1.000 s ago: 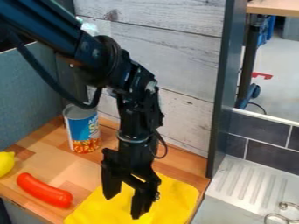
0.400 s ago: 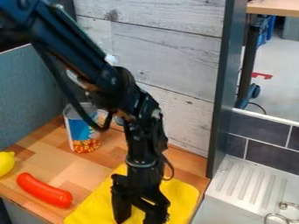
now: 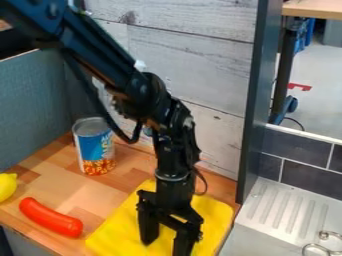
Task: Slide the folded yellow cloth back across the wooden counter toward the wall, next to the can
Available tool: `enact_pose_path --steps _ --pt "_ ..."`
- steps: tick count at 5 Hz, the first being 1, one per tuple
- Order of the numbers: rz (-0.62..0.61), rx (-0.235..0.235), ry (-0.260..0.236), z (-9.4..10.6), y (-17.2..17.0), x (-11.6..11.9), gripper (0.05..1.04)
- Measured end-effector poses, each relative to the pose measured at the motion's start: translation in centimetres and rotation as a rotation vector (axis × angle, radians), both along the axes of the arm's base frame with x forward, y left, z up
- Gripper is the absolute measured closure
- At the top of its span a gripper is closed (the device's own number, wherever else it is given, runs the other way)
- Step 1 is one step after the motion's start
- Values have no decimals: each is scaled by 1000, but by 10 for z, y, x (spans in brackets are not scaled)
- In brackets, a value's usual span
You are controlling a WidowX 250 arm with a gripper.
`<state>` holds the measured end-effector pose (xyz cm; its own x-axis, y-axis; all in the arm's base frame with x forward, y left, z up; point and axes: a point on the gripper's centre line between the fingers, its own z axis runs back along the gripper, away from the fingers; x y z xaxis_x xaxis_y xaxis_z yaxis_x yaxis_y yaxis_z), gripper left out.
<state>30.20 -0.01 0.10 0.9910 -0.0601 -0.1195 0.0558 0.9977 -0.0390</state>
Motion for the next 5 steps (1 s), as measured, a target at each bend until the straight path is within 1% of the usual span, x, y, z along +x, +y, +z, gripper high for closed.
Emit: enact_pose_path --steps 1,2,3,4,5 --pt "53 -24 -31 3 12 13 83" --pt "69 -14 -25 3 23 18 83" --pt "106 -15 -34 5 45 22 83" --pt "134 -26 -52 7 67 35 83" --pt "130 -34 -64 10 79 50 83"
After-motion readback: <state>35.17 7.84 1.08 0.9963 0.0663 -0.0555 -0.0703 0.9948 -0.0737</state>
